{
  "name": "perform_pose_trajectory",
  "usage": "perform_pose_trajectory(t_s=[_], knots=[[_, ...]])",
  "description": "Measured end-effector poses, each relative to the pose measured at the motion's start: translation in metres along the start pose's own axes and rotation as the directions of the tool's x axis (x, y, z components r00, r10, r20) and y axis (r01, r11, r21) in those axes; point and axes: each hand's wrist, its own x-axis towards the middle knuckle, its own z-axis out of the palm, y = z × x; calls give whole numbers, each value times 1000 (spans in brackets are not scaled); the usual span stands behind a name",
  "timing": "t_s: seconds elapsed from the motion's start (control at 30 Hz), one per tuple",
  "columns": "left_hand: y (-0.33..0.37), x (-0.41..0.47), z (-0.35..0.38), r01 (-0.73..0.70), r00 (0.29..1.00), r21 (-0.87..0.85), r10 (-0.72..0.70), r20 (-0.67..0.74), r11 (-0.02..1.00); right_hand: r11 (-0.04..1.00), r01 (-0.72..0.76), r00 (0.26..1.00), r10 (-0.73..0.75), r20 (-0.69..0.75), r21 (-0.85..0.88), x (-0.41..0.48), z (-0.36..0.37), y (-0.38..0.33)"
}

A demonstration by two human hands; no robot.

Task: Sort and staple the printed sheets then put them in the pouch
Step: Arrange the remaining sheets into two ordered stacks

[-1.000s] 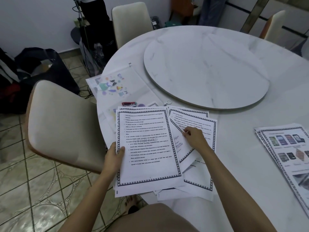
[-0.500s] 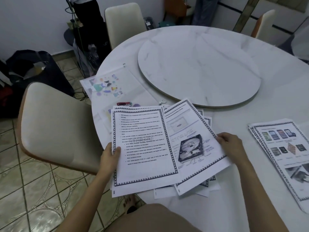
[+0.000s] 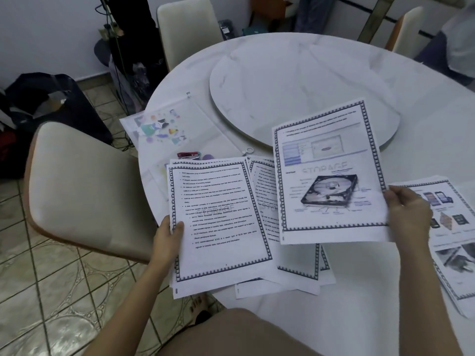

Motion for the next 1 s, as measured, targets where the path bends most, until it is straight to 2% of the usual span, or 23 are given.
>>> perform_pose_trajectory(t_s=[0.13, 0.47, 0.73, 0.8, 0.9, 1.0], knots=[[2, -1, 2, -11, 1000, -7, 11, 2, 1000, 997, -1, 999, -2, 37, 77, -7, 25, 2], [6, -4, 6, -14, 1000, -61, 15, 18, 998, 989, 29, 958, -69, 279, 144, -100, 109, -24], [8, -7, 6, -57, 998, -85, 59, 23, 995, 990, 53, 822, -117, 558, 129, -141, 137, -29], [7, -6, 5, -68, 998, -62, 69, 10, 996, 989, 34, 820, -112, 561, 147, -137, 134, -27], [6, -5, 3, -75, 997, -33, 74, -7, 997, 986, -36, 871, -51, 489, 165, -121, 124, -21], [5, -2, 0, -70, 997, -36, 68, -33, 997, 996, 15, 923, -47, 381, 87, -99, 111, -11]])
